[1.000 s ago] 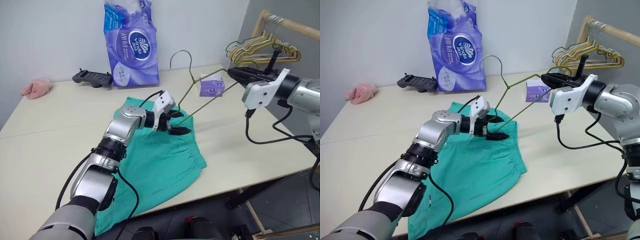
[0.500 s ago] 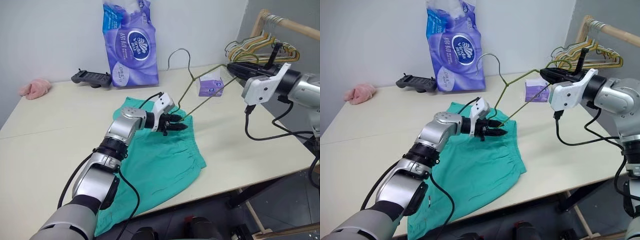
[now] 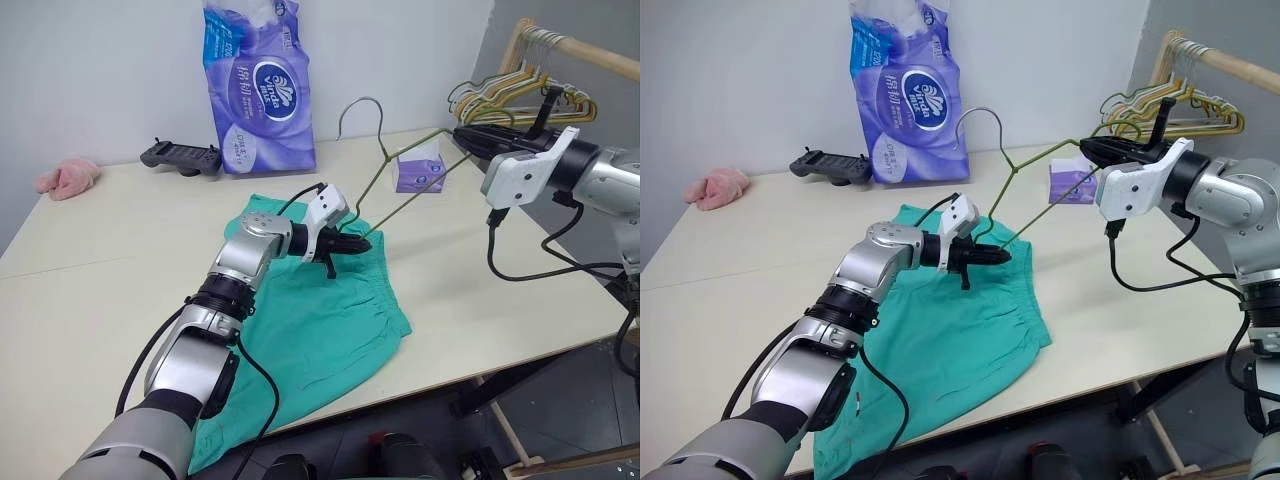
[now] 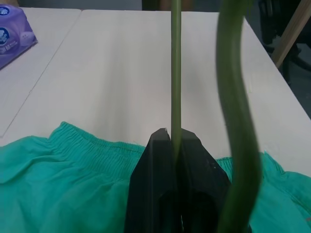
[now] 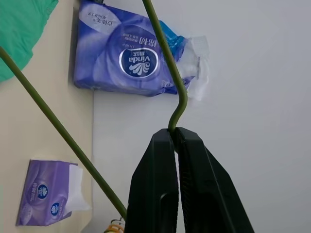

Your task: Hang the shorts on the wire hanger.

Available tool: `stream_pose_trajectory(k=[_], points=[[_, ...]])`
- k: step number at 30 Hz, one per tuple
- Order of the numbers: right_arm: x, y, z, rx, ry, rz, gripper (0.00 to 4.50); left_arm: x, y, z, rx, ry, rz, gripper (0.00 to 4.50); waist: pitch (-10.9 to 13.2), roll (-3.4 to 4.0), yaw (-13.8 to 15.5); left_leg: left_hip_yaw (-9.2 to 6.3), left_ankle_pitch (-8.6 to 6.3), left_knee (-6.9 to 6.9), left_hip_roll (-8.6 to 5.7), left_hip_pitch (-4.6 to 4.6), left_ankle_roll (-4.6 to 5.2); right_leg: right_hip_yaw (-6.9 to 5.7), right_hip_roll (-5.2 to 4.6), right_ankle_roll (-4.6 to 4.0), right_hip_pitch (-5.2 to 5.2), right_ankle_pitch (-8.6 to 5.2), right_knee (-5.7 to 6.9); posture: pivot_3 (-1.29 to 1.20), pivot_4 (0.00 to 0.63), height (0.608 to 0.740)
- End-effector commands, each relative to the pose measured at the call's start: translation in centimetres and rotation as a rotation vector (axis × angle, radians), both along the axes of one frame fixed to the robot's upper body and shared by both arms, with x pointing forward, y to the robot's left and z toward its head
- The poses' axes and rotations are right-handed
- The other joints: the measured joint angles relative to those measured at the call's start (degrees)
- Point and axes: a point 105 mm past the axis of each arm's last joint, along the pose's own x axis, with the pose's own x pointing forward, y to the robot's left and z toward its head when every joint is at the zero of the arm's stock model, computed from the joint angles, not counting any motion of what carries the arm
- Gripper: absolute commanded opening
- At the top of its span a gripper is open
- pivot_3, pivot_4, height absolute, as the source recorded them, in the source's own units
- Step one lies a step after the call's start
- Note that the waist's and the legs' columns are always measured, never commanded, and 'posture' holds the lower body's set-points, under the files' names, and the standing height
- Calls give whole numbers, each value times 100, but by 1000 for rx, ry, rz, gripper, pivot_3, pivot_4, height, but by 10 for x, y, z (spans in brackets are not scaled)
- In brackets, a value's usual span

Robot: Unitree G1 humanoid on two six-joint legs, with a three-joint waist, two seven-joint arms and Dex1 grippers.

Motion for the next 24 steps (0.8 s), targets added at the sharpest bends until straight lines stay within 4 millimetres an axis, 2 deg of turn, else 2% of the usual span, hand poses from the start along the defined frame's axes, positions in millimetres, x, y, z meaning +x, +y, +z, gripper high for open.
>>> stream_pose_trajectory(k=[1,4,5,10,13,15,17,19,24], points=[[-4,0,3,8,4,2,1368,3,-4,19,-26,-70,-2,0,0,0,0,0,0,0,0,0,0,0,0,0,0,0,0,-123,27,740],[-5,-5,1,22,22,-18,2515,10,1,19,-36,-59,52,0,0,0,0,0,0,0,0,0,0,0,0,0,0,0,0,-127,29,740],[-6,-6,0,27,27,-24,2772,14,5,20,-45,-52,83,0,0,0,-1,1,0,0,0,0,1,1,-1,0,0,0,1,-127,29,740],[-20,-10,-13,54,58,-51,4489,33,29,15,3,-103,236,0,-1,-1,-3,-6,-1,-1,0,-2,1,-4,-1,0,-1,0,1,-126,32,740],[-26,-9,-23,88,99,-80,4489,46,48,10,97,-187,333,0,-1,-1,4,-6,-1,0,-1,-2,1,-4,-3,1,-2,1,3,-121,33,740],[-25,-11,-27,147,135,-130,4489,56,66,5,252,-338,386,0,-2,-3,7,-6,-1,0,0,-1,1,-3,-3,1,-3,1,4,-123,31,740],[-19,-10,-34,152,144,-189,4489,64,81,10,441,-582,393,0,-3,-3,1,-6,-1,0,1,2,-2,-2,-2,1,-4,1,6,-123,29,740],[-13,-12,-43,143,159,-243,4489,66,84,16,554,-758,348,0,-3,-4,16,-6,-1,-3,1,1,-4,0,-3,1,-8,1,7,-123,27,740],[-5,-12,-58,134,211,-305,4489,70,85,33,638,-987,320,0,-5,-8,145,-4,-2,0,-8,-4,-4,-2,-12,5,-10,4,2,-118,21,740]])
